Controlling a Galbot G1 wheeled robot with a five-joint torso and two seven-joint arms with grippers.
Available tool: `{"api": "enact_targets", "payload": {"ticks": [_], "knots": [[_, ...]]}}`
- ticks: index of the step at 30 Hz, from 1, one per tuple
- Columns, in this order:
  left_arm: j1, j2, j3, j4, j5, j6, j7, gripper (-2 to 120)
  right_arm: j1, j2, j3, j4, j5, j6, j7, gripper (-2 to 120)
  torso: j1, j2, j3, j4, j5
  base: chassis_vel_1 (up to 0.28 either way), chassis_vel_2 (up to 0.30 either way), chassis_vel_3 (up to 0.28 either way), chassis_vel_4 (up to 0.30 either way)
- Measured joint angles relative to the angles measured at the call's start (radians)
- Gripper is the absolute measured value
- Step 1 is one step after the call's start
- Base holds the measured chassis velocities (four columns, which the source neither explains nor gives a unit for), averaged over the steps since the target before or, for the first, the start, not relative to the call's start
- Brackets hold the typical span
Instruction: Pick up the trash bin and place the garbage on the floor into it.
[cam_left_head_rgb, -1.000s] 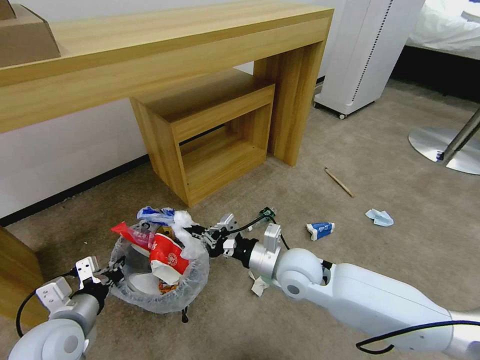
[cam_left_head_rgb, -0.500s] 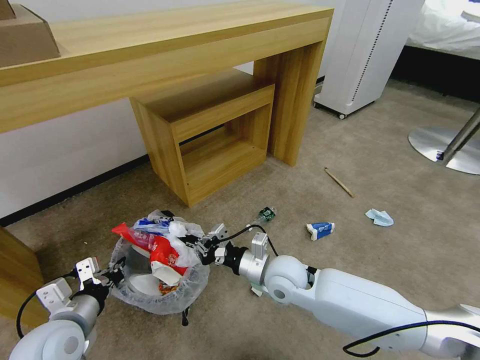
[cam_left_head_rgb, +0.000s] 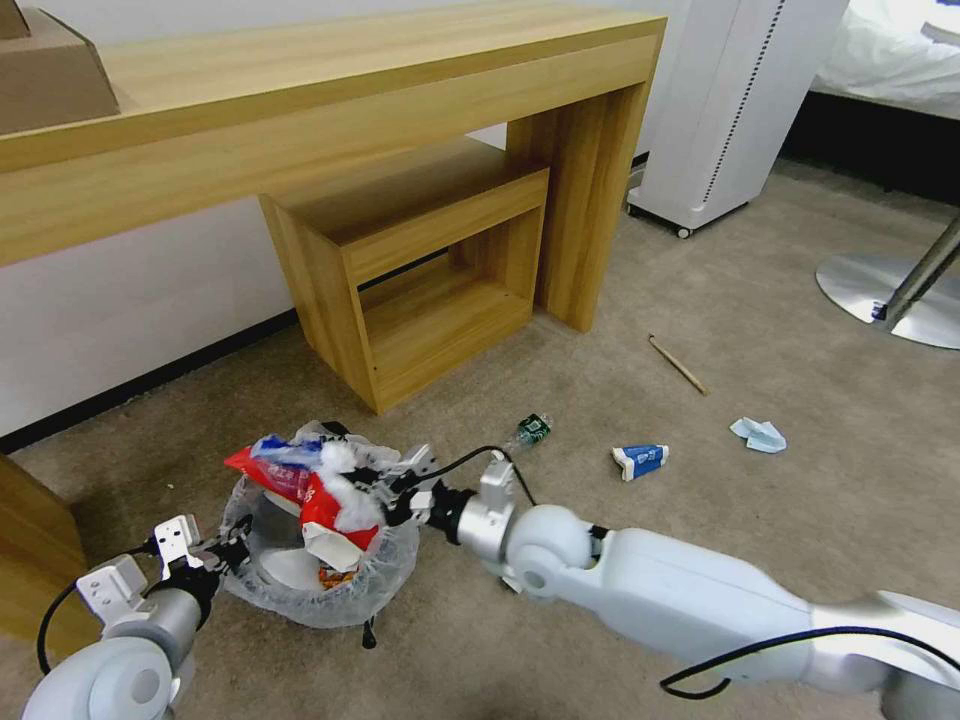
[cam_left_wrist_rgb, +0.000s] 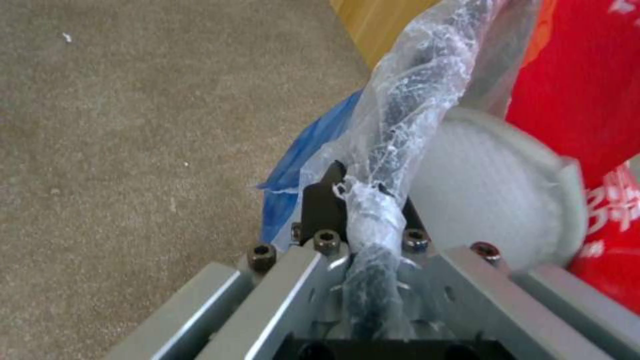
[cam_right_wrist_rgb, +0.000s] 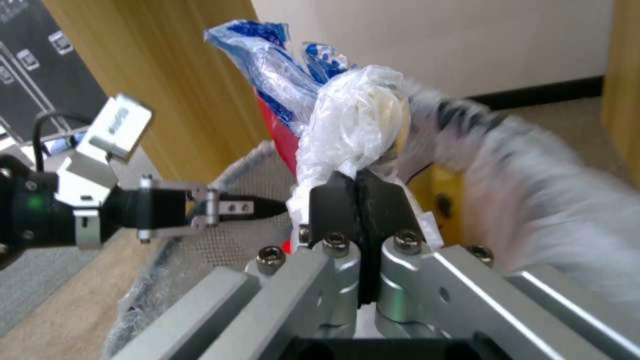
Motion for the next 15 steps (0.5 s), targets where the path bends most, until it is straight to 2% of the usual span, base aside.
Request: {"api": "enact_targets", "payload": {"ticks": [2, 6, 15], "knots": [[-0.001, 0.000, -0.001, 0.006, 0.000, -0.003, 0.003, 1, 0.002, 0.034, -0.015, -0.049, -0.009, 0.014, -0.006, 0, 0.000, 0.000, 0.000, 0.0000, -0.0001, 0.000, 0.000, 0.000, 0.000], [-0.003, 0.000, -0.001, 0.014, -0.001, -0.005, 0.005, 1, -0.003, 0.052, -0.018, -0.090, -0.024, 0.028, -0.016, 0, 0.000, 0.000, 0.000, 0.0001, 0.0000, 0.000, 0.000, 0.000, 0.000], [-0.011, -0.002, 0.004, 0.026, 0.001, -0.007, 0.008, 1, -0.011, 0.000, -0.014, -0.091, -0.046, 0.017, -0.020, 0, 0.000, 0.000, 0.000, -0.0003, 0.0000, 0.000, 0.000, 0.000, 0.000]]}}
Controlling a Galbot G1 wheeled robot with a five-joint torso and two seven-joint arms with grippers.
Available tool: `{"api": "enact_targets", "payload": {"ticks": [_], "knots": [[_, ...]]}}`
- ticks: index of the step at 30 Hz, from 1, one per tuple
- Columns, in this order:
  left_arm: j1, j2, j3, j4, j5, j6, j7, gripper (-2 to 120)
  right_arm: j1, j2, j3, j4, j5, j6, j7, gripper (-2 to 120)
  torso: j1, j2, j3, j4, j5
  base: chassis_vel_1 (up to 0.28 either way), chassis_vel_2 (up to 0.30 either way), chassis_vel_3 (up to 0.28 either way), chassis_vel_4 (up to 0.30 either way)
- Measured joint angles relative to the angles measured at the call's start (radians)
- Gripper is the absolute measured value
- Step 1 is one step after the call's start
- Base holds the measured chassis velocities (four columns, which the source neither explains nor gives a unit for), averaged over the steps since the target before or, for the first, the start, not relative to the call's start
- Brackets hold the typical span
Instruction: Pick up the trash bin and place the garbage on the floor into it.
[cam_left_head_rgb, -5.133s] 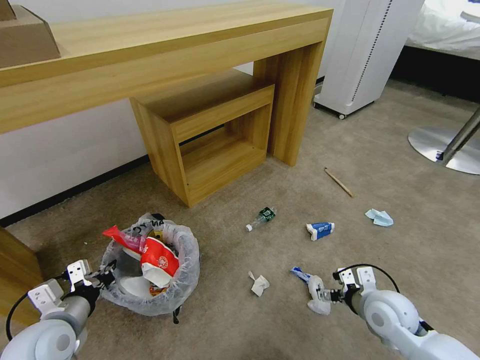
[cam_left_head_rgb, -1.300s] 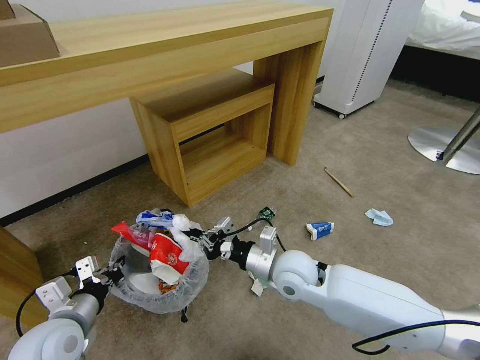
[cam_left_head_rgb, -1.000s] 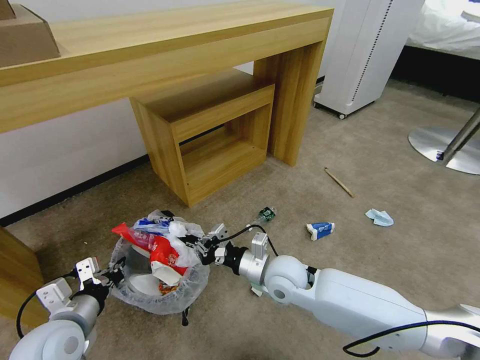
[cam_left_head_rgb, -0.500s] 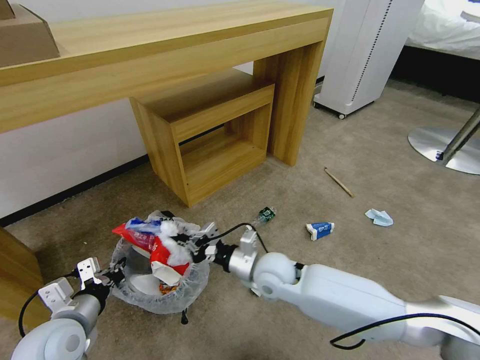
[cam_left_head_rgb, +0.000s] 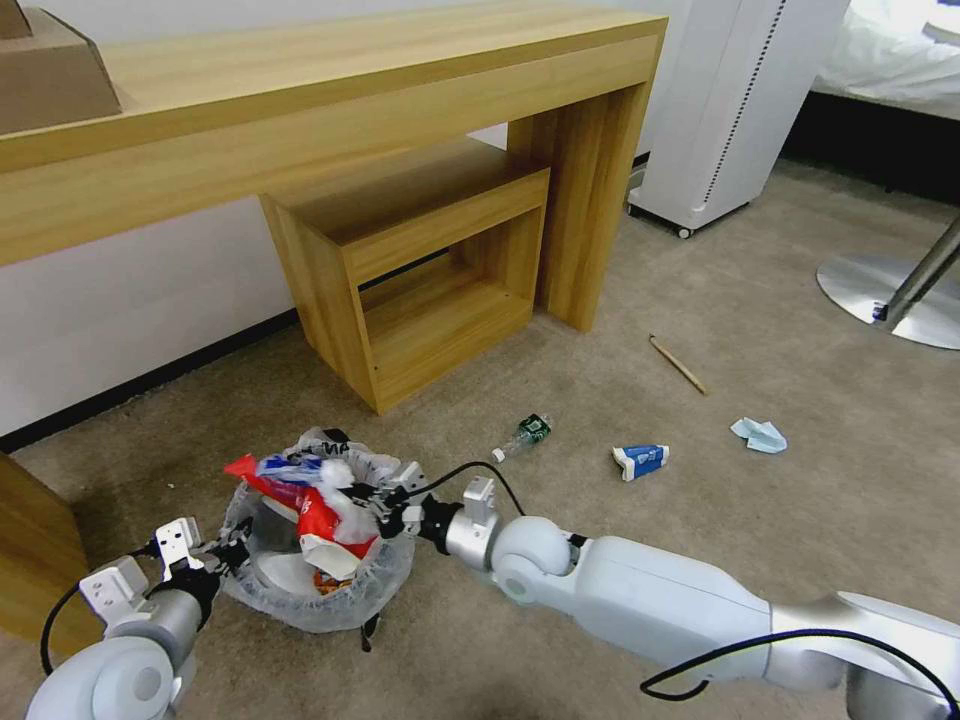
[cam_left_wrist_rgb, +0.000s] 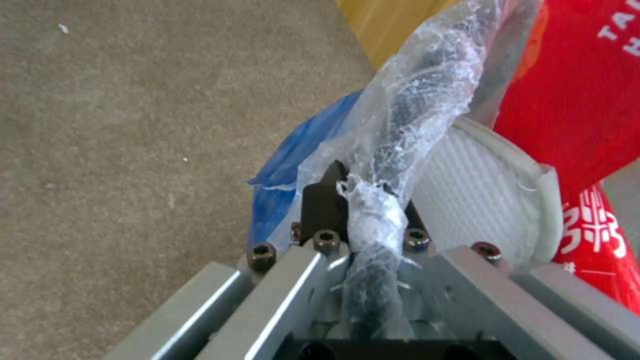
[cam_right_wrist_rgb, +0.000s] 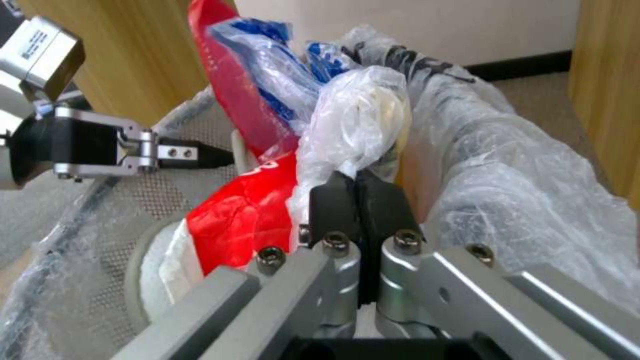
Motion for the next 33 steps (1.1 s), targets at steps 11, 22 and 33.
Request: {"api": "enact_targets", "payload": {"ticks": [11, 22, 33], "knots": [[-0.002, -0.007, 0.004, 0.001, 0.005, 0.000, 0.002, 1, -0.001, -0.028, 0.018, 0.048, 0.004, -0.014, 0.009, 35, 0.000, 0.000, 0.000, 0.0002, 0.0001, 0.000, 0.000, 0.000, 0.000], [0.006, -0.005, 0.002, -0.010, 0.005, 0.000, 0.002, 1, 0.011, -0.044, 0.018, 0.085, 0.007, -0.011, -0.001, 76, 0.000, 0.000, 0.000, 0.0003, 0.0001, 0.000, 0.000, 0.000, 0.000], [0.007, -0.010, 0.008, -0.011, 0.014, 0.000, 0.002, 1, -0.016, -0.054, 0.097, 0.167, 0.023, 0.059, -0.050, 100, 0.000, 0.000, 0.000, 0.0003, 0.0001, 0.000, 0.000, 0.000, 0.000]]}}
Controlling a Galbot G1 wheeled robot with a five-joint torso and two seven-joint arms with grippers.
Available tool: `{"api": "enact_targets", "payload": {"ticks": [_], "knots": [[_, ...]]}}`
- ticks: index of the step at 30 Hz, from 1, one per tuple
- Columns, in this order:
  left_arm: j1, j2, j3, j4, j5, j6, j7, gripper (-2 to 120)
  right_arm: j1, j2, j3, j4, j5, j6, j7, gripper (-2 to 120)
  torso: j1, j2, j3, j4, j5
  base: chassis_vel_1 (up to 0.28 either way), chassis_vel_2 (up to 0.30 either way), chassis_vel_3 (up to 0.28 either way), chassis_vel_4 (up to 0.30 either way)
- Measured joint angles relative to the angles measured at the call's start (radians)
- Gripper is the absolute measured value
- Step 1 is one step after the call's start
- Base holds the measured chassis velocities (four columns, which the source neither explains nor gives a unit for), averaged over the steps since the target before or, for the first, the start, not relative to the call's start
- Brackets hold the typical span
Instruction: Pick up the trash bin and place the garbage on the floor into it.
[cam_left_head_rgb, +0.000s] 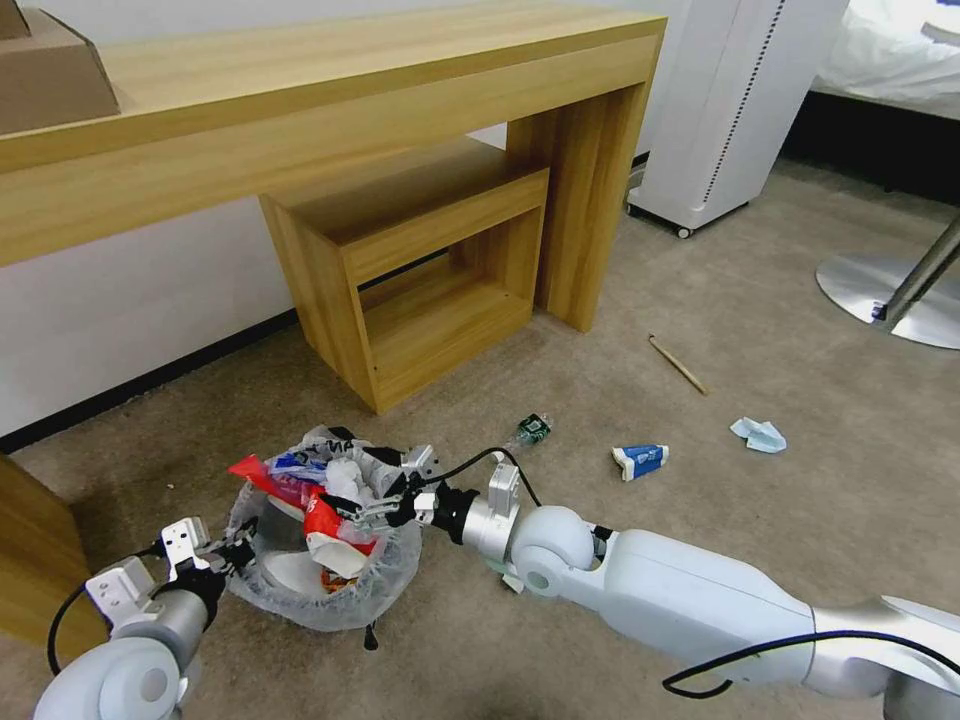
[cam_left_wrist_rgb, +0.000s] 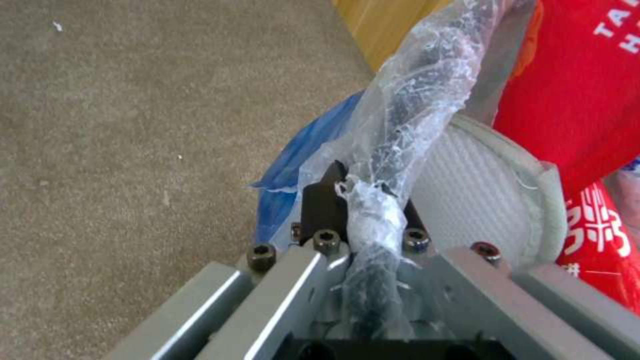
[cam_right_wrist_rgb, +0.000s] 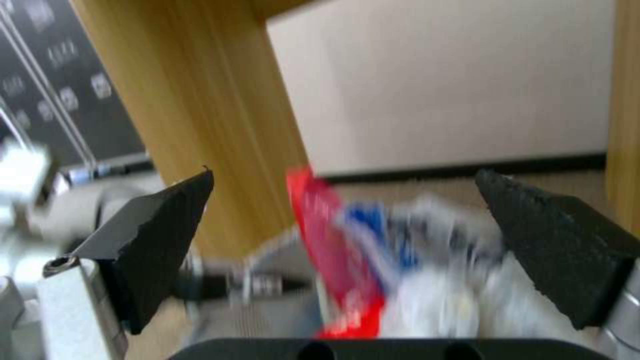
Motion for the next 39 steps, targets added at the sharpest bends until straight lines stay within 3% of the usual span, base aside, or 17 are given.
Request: {"api": "enact_targets", "payload": {"ticks": [5, 11, 19, 21, 22, 23, 25, 27, 30, 39], "knots": [[0.000, 0.009, -0.005, -0.001, -0.003, 0.000, -0.002, 1, -0.031, -0.032, 0.087, 0.069, 0.044, -0.030, 0.064, 100, 0.000, 0.000, 0.000, 0.0000, 0.0000, 0.000, 0.000, 0.000, 0.000], [0.000, 0.030, -0.012, 0.002, -0.015, 0.001, -0.007, 1, -0.112, -0.143, 0.256, 0.150, 0.095, -0.099, 0.173, 100, 0.000, 0.000, 0.000, -0.0003, 0.0003, 0.000, 0.000, 0.000, 0.000], [0.003, 0.030, -0.015, 0.004, -0.015, 0.002, -0.009, 1, -0.192, -0.261, 0.320, 0.207, 0.135, -0.129, 0.288, 100, 0.000, 0.000, 0.000, -0.0003, 0.0000, 0.000, 0.000, 0.000, 0.000], [0.007, 0.023, -0.019, 0.001, -0.013, 0.003, -0.009, 1, -0.217, -0.279, 0.331, 0.214, 0.155, -0.157, 0.338, 100, 0.000, 0.000, 0.000, -0.0003, 0.0001, 0.000, 0.000, 0.000, 0.000], [0.009, 0.014, -0.022, -0.002, -0.008, 0.002, -0.009, 1, -0.245, -0.284, 0.338, 0.221, 0.183, -0.196, 0.424, 100, 0.000, 0.000, 0.000, -0.0001, 0.0001, 0.000, 0.000, 0.000, 0.000], [0.009, 0.014, -0.022, -0.002, -0.008, 0.002, -0.009, 1, -0.245, -0.284, 0.338, 0.221, 0.183, -0.196, 0.424, 100, 0.000, 0.000, 0.000, -0.0001, 0.0001, 0.000, 0.000, 0.000, 0.000], [0.009, 0.003, -0.022, -0.003, -0.003, 0.001, -0.009, 1, -0.316, -0.275, 0.367, 0.226, 0.223, -0.276, 0.564, 100, 0.000, 0.000, 0.000, -0.0001, -0.0001, 0.000, 0.000, 0.000, 0.000], [0.009, 0.000, -0.022, -0.003, -0.002, 0.000, -0.008, 1, -0.341, -0.265, 0.377, 0.223, 0.233, -0.302, 0.606, 100, 0.000, 0.000, 0.000, -0.0002, -0.0001, 0.000, 0.000, 0.000, 0.000], [0.009, -0.001, -0.023, -0.003, -0.001, 0.000, -0.008, 1, -0.418, -0.216, 0.402, 0.196, 0.260, -0.392, 0.750, 100, 0.000, 0.000, 0.000, -0.0001, 0.0001, 0.000, 0.000, 0.000, 0.000], [0.015, -0.007, -0.024, 0.004, 0.009, -0.005, -0.001, 1, -0.470, -0.111, 0.426, 0.113, 0.328, -0.512, 0.966, 100, 0.000, 0.000, 0.000, 0.0000, -0.0001, 0.000, 0.000, 0.000, 0.000]]}}
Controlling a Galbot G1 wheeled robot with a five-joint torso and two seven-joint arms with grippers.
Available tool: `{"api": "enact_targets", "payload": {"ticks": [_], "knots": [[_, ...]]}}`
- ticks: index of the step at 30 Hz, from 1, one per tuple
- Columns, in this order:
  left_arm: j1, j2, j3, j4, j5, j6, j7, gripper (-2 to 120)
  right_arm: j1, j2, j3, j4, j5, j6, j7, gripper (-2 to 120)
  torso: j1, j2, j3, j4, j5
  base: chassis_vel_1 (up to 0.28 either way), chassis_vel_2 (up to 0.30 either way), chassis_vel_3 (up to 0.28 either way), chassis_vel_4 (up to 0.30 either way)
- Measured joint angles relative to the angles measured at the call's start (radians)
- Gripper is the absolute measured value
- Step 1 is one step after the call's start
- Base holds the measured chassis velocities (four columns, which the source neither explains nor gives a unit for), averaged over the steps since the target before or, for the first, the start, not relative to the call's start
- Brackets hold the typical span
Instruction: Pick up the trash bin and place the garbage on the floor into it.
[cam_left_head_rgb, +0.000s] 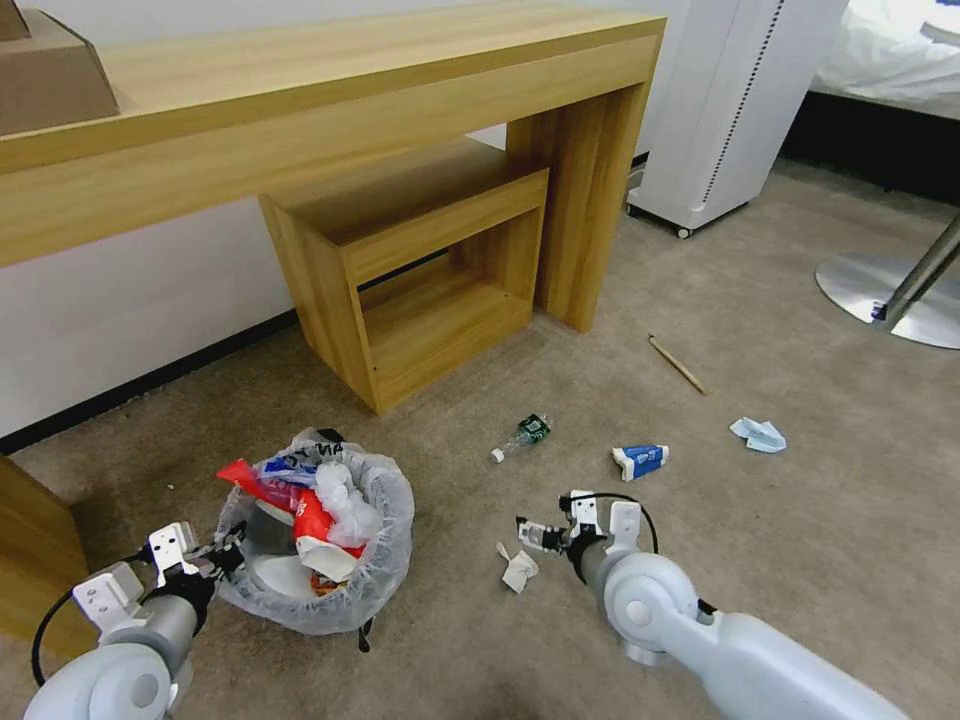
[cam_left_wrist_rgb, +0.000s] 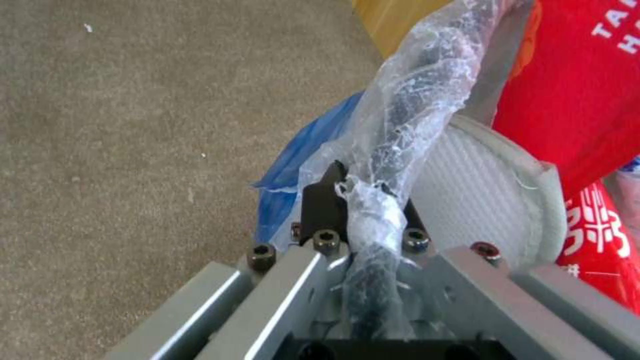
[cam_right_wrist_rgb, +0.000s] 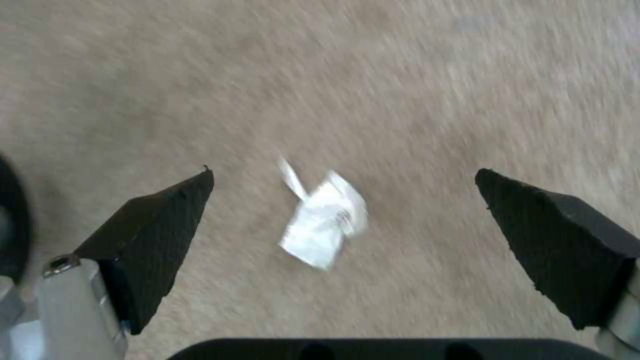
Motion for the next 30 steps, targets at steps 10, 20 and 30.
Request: {"api": "enact_targets", "payload": {"ticks": [10, 20, 30], "knots": [[-0.001, -0.008, 0.000, 0.006, 0.006, -0.002, 0.000, 1, 0.006, 0.102, -0.007, -0.124, 0.006, -0.030, 0.052, 100, 0.000, 0.000, 0.000, 0.0000, -0.0001, 0.000, 0.000, 0.000, 0.000], [0.002, -0.010, 0.001, 0.005, 0.008, -0.002, 0.000, 1, 0.051, 0.213, -0.035, -0.305, -0.019, -0.030, 0.013, 99, 0.000, 0.000, 0.000, 0.0000, 0.0000, 0.000, 0.000, 0.000, 0.000], [-0.004, -0.006, 0.001, 0.006, 0.005, -0.002, -0.004, 1, 0.095, 0.306, -0.078, -0.421, -0.046, -0.027, -0.034, 91, 0.000, 0.000, 0.000, 0.0000, -0.0001, 0.000, 0.000, 0.000, 0.000]]}}
